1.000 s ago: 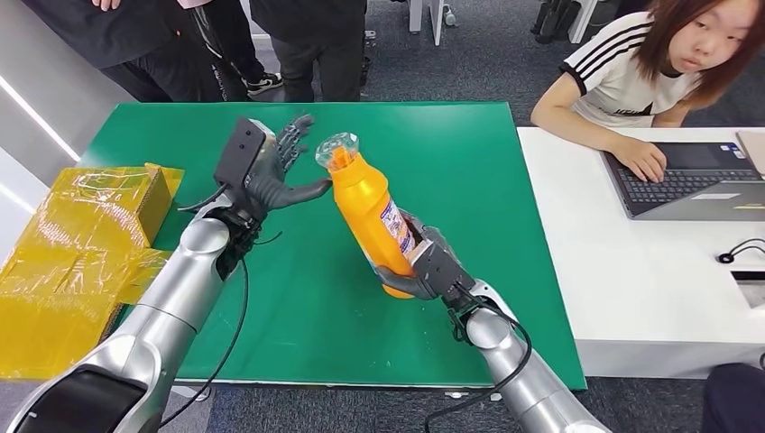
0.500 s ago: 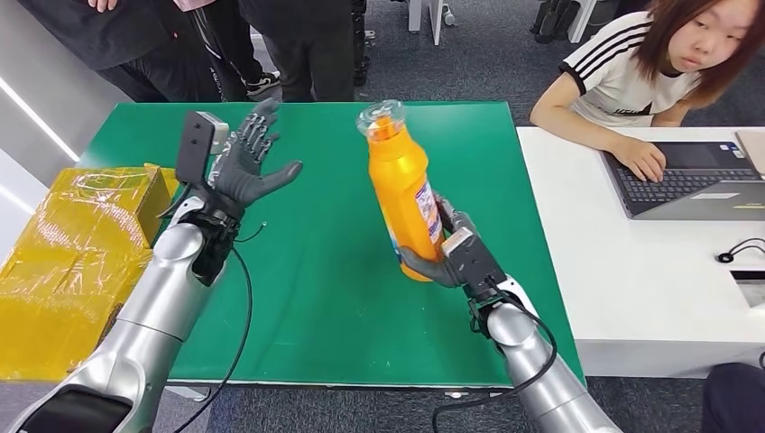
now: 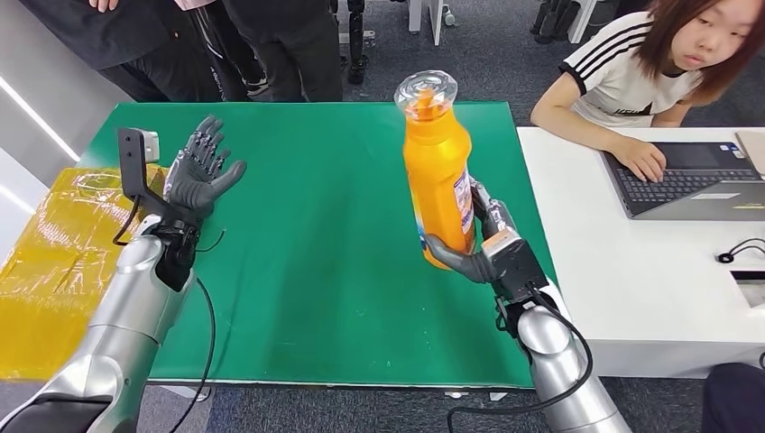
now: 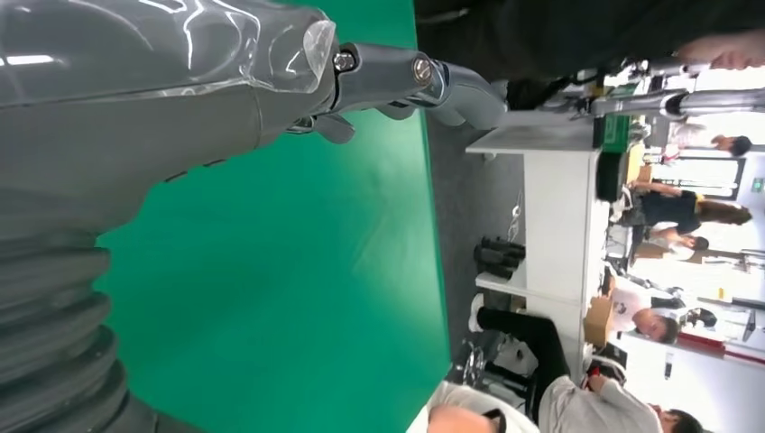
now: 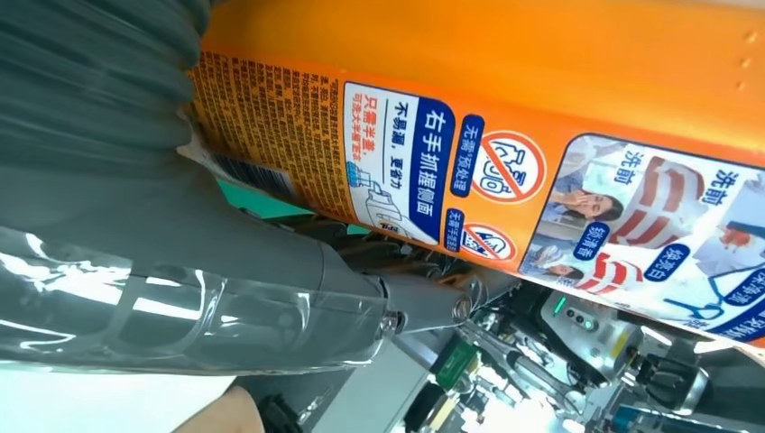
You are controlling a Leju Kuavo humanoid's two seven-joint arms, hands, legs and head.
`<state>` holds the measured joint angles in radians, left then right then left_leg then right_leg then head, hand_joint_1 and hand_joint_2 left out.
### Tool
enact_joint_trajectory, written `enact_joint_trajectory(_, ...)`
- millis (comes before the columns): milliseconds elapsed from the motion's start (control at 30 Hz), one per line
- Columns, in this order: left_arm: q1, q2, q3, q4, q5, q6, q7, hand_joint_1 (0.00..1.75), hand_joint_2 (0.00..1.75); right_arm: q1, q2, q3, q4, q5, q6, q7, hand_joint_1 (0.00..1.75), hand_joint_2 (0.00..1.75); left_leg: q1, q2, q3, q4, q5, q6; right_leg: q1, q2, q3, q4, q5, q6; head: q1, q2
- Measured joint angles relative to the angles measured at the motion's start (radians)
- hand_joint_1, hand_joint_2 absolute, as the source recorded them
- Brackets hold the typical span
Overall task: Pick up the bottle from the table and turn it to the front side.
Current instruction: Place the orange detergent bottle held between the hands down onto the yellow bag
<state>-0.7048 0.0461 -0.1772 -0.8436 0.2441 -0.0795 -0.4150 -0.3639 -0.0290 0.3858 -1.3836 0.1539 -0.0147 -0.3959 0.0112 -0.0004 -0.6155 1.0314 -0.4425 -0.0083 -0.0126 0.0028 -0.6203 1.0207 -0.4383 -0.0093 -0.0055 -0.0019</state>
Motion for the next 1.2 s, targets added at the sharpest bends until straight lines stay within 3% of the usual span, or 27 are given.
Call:
enact_joint_trajectory(267,0.036,-0.060,-0.018,-0.114,0.022,-0.084,0.052,0.00,1.75,-0.110,0.037,0.016,0.145,0.014,-0.002,0.000,1.75,1.75,0.000,-0.001,0.000,0.000,0.000,0.000,0.000,-0.001,0.000,0.000,0.000,0.000,0.000,0.000)
enact_joint_trajectory(667,0.072,-0.066,-0.067,-0.289,0.117,-0.162,0.083,0.00,1.75,-0.199,0.045,0.021,0.278,-0.004,-0.003,-0.004,1.75,1.75,0.000,-0.001,0.000,0.000,0.000,0.000,0.000,-0.001,0.000,0.000,0.000,0.000,0.000,0.000)
enact_joint_trajectory(1200,0.024,-0.109,-0.182,-0.272,0.062,-0.203,0.060,0.00,1.75,-0.319,0.171,0.130,0.435,0.100,-0.005,0.029,1.75,1.75,0.000,-0.001,0.000,0.000,0.000,0.000,0.000,-0.001,0.000,0.001,0.000,0.000,0.000,0.000)
